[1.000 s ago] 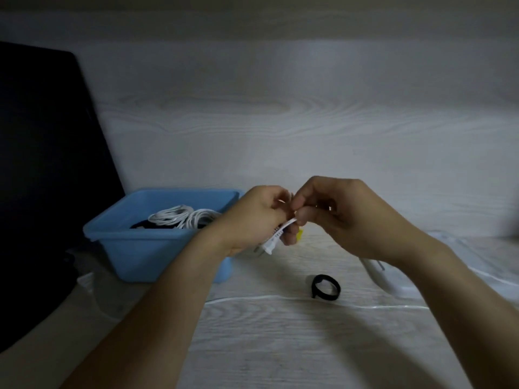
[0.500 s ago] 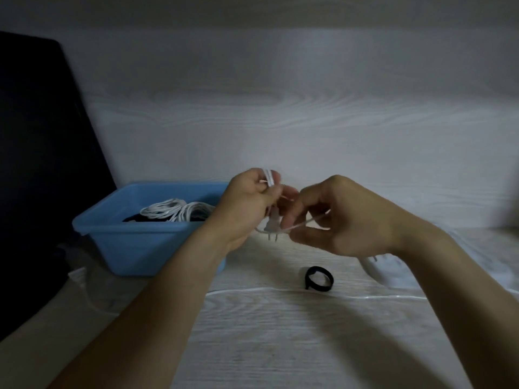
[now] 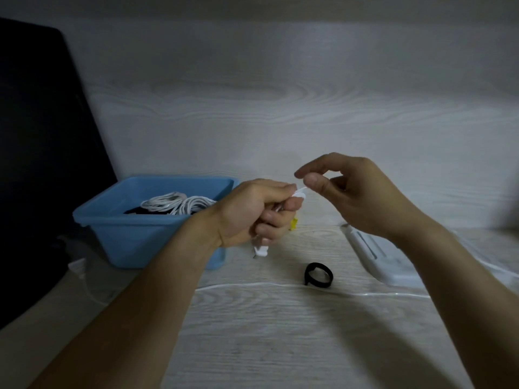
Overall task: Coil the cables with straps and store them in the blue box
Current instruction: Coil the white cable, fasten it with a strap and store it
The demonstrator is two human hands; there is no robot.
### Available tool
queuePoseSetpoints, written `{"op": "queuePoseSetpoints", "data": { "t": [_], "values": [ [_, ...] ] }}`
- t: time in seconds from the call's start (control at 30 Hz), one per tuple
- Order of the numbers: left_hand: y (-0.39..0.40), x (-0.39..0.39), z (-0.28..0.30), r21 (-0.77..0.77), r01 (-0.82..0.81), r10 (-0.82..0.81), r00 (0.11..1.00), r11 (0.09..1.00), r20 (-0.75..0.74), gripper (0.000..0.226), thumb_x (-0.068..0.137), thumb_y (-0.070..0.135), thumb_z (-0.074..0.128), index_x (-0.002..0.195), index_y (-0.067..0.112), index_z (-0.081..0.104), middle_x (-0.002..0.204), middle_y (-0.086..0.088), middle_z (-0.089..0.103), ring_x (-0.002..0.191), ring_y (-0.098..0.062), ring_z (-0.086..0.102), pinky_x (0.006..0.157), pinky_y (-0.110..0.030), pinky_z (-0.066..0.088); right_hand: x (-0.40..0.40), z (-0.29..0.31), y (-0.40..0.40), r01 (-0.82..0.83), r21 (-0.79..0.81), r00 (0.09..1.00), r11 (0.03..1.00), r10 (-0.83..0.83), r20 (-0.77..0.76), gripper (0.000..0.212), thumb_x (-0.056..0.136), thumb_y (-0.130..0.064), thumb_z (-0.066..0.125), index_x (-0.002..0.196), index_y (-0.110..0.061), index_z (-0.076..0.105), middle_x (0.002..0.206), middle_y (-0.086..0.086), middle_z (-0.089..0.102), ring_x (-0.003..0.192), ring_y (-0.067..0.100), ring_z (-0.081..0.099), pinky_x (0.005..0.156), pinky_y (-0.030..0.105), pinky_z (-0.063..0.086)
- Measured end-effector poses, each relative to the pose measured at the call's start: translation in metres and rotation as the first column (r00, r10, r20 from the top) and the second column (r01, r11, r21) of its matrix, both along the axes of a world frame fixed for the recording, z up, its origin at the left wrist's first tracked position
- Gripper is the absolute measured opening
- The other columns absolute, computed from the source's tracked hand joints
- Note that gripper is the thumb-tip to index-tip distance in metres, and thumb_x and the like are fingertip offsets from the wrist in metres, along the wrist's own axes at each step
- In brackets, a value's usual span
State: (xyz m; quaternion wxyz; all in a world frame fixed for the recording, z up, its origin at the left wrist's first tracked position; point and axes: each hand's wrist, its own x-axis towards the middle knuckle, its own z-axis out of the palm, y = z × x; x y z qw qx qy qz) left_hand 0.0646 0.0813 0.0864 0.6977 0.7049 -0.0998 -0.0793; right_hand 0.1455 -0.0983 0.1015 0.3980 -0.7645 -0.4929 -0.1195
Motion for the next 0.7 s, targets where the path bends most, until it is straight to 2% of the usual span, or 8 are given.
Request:
{"op": "queuePoseSetpoints", "data": {
  "t": [0.07, 0.13, 0.17, 0.27, 0.4, 0.53, 0.63, 0.7],
  "values": [
    [-0.001, 0.002, -0.001, -0.125, -0.013, 0.014, 1.0, 0.992, 0.007, 0.035, 0.095, 0.033, 0.04, 0.062, 0.02, 0.04, 0.045, 0.008, 0.025, 0.037, -0.007, 0.02, 0.043, -0.027, 0.015, -0.002, -0.002, 0.003, -0.072, -0.02, 0.996, 0.997, 0.071, -0.049, 0.02, 0.098, -0.026, 0.055, 0.103, -0.015, 0.071, 0.07, -0.033, 0.064, 0.058, -0.008, 0.06, 0.06, 0.006, 0.04],
    [-0.005, 0.004, -0.002, -0.2, -0.085, 0.092, 0.995, 0.976, 0.027, 0.034, 0.088, 0.036, 0.043, 0.059, 0.02, 0.038, 0.042, 0.009, 0.023, 0.036, -0.007, 0.019, 0.042, -0.026, 0.016, -0.002, -0.004, 0.005, -0.109, -0.008, 0.992, 0.994, 0.109, -0.061, 0.024, 0.096, -0.03, 0.056, 0.099, -0.014, 0.073, 0.073, -0.023, 0.069, 0.067, -0.005, 0.063, 0.065, 0.008, 0.042],
    [-0.007, 0.005, -0.002, -0.201, -0.114, 0.126, 0.991, 0.973, 0.05, 0.033, 0.087, 0.037, 0.045, 0.06, 0.02, 0.037, 0.042, 0.008, 0.024, 0.037, -0.008, 0.02, 0.042, -0.025, 0.02, 0.0, -0.005, 0.006, -0.112, 0.008, 0.991, 0.994, 0.112, -0.067, 0.025, 0.096, -0.032, 0.057, 0.093, -0.014, 0.074, 0.067, -0.017, 0.066, 0.06, -0.001, 0.06, 0.062, 0.009, 0.041],
    [-0.008, 0.007, -0.003, -0.169, -0.159, 0.174, 0.981, 0.973, 0.081, 0.035, 0.091, 0.039, 0.047, 0.065, 0.017, 0.042, 0.046, 0.006, 0.026, 0.04, -0.011, 0.027, 0.047, -0.026, 0.03, 0.004, -0.006, 0.006, -0.077, 0.059, 0.989, 0.995, 0.084, -0.121, 0.031, 0.097, -0.03, 0.058, 0.079, -0.009, 0.071, 0.049, -0.008, 0.045, 0.042, 0.006, 0.035, 0.048, 0.012, 0.029],
    [-0.005, 0.006, -0.002, -0.076, -0.185, 0.188, 0.982, 0.98, 0.028, 0.042, 0.101, 0.041, 0.041, 0.076, 0.01, 0.054, 0.051, 0.003, 0.029, 0.047, -0.013, 0.032, 0.053, -0.028, 0.035, 0.003, -0.013, 0.012, -0.029, 0.029, 0.99, 0.999, 0.033, -0.135, 0.032, 0.102, -0.027, 0.053, 0.081, -0.011, 0.07, 0.061, -0.01, 0.063, 0.05, 0.002, 0.048, 0.055, 0.011, 0.034],
    [-0.001, 0.005, -0.003, 0.015, -0.278, 0.277, 0.96, 0.961, 0.029, 0.042, 0.104, 0.041, 0.039, 0.07, 0.015, 0.045, 0.05, 0.005, 0.021, 0.044, -0.011, 0.021, 0.045, -0.023, 0.027, 0.0, -0.023, 0.023, 0.011, 0.015, 0.982, 1.0, -0.008, -0.191, 0.034, 0.103, -0.027, 0.049, 0.072, -0.017, 0.059, 0.044, -0.023, 0.051, 0.044, -0.001, 0.049, 0.049, 0.009, 0.034],
    [0.002, 0.008, -0.002, -0.185, -0.289, 0.28, 0.957, 0.939, -0.076, 0.044, 0.104, 0.034, 0.036, 0.061, 0.022, 0.036, 0.045, 0.009, 0.018, 0.036, -0.007, 0.015, 0.038, -0.02, 0.012, -0.001, -0.025, 0.025, 0.045, 0.081, 0.982, 0.996, -0.029, -0.188, 0.036, 0.102, -0.032, 0.051, 0.074, -0.014, 0.063, 0.047, -0.022, 0.054, 0.045, 0.001, 0.05, 0.049, 0.011, 0.033],
    [0.008, 0.009, 0.0, -0.416, -0.317, 0.291, 0.948, 0.852, -0.128, 0.044, 0.101, 0.03, 0.035, 0.057, 0.024, 0.032, 0.04, 0.01, 0.018, 0.031, -0.005, 0.015, 0.036, -0.018, 0.007, 0.004, -0.025, 0.023, 0.087, 0.119, 0.986, 0.989, -0.069, -0.155, 0.033, 0.099, -0.04, 0.054, 0.074, -0.021, 0.065, 0.059, -0.018, 0.063, 0.052, 0.009, 0.056, 0.053, 0.024, 0.04]
  ]
}}
